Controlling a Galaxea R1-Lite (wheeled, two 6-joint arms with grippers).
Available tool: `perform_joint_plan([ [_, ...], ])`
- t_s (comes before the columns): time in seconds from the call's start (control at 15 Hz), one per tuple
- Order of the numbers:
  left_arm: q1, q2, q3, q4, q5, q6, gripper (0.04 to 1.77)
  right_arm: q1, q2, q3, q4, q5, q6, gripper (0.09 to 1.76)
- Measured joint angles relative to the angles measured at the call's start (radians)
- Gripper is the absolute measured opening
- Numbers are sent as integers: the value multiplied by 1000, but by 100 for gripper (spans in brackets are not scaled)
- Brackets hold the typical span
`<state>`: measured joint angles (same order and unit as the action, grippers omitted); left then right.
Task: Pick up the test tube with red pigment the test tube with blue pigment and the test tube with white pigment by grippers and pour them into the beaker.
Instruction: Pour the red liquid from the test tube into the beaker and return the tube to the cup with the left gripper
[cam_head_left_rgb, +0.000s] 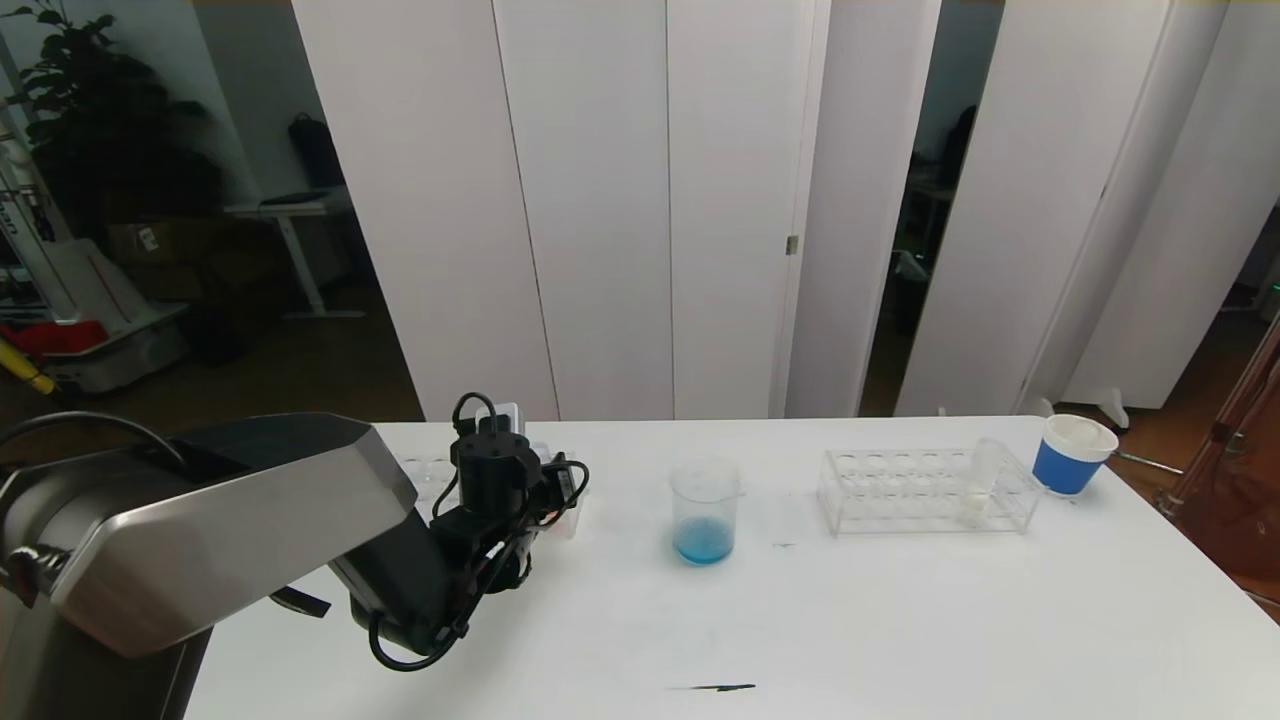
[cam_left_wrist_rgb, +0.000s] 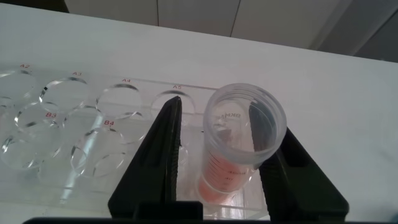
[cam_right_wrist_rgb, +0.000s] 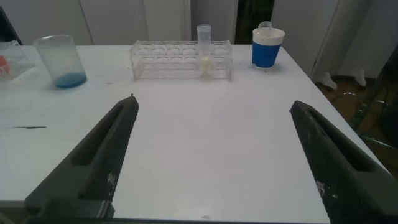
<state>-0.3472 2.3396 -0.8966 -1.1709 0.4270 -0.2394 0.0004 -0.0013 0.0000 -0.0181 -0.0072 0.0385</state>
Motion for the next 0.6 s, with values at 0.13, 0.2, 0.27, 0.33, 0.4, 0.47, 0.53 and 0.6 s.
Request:
perform_joint_plan([
  [0.13, -1, 0, 2, 1, 2, 0, 81, 0, 0, 0, 0, 0, 0, 175],
  [0.2, -2, -1, 2, 1, 3, 0, 81, 0, 0, 0, 0, -1, 0, 175],
  [0.27, -2, -1, 2, 2, 3, 0, 81, 0, 0, 0, 0, 0, 0, 175],
  [0.33, -2, -2, 2, 3, 3, 0, 81, 0, 0, 0, 0, 0, 0, 175],
  [0.4, -2, -3, 1, 4, 3, 0, 81, 0, 0, 0, 0, -1, 0, 175],
  [0.47, -2, -4, 0, 5, 3, 0, 81, 0, 0, 0, 0, -1, 0, 175],
  [0.53, -2, -7, 0, 9, 3, 0, 81, 0, 0, 0, 0, 0, 0, 175],
  [0.6, -3, -9, 0, 13, 2, 1, 81, 0, 0, 0, 0, 0, 0, 175],
])
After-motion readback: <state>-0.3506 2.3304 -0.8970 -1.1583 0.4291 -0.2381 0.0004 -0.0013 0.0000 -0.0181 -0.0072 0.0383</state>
